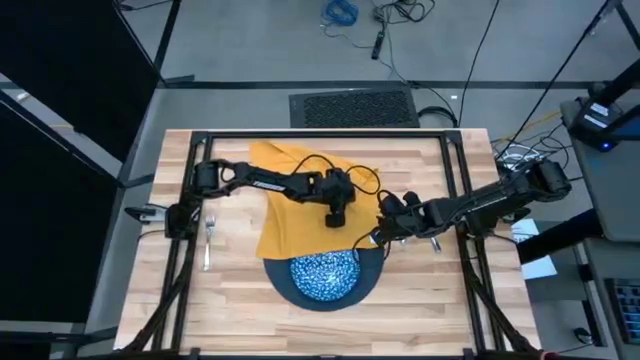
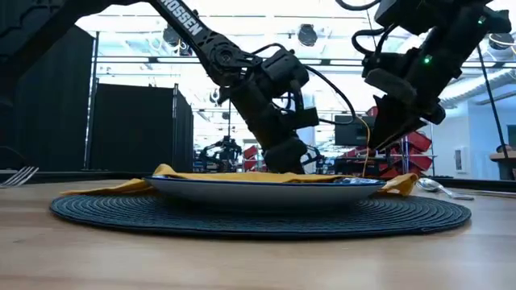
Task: Set table place
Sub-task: Fold the yellow table napkin
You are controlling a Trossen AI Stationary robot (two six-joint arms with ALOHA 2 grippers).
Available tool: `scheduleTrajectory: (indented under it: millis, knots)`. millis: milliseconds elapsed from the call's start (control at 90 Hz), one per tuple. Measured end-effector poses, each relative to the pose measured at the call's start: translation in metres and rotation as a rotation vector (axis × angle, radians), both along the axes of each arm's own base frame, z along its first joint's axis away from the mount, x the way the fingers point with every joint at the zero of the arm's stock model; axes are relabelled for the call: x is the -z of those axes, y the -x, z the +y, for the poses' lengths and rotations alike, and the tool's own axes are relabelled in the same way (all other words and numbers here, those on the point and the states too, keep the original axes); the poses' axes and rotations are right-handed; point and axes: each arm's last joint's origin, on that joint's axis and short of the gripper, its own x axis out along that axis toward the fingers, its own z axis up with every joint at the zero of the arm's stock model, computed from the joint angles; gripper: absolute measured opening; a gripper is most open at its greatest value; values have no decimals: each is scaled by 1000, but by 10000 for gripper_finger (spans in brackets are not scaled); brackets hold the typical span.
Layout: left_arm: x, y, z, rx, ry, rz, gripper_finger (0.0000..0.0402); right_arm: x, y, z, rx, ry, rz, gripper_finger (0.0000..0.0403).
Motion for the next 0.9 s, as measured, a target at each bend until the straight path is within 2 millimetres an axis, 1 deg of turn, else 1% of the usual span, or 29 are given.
scheduleTrajectory:
  millis: [211, 356, 511, 667, 900]
  knots:
    - [0, -1, -6, 13, 0, 0, 61, 0, 0, 1, -9, -19, 6, 86]
    - [0, -1, -6, 12, -2, 0, 58, 0, 0, 1, -5, -24, 4, 86]
    - [0, -1, -4, -29, -52, 8, 34, 0, 0, 1, -5, -26, 5, 86]
    - [0, 0, -3, -34, -56, 9, 5, 1, 0, 1, -5, -26, 5, 86]
    - [0, -1, -5, -29, -54, 8, 2, 1, 0, 1, -5, -26, 5, 86]
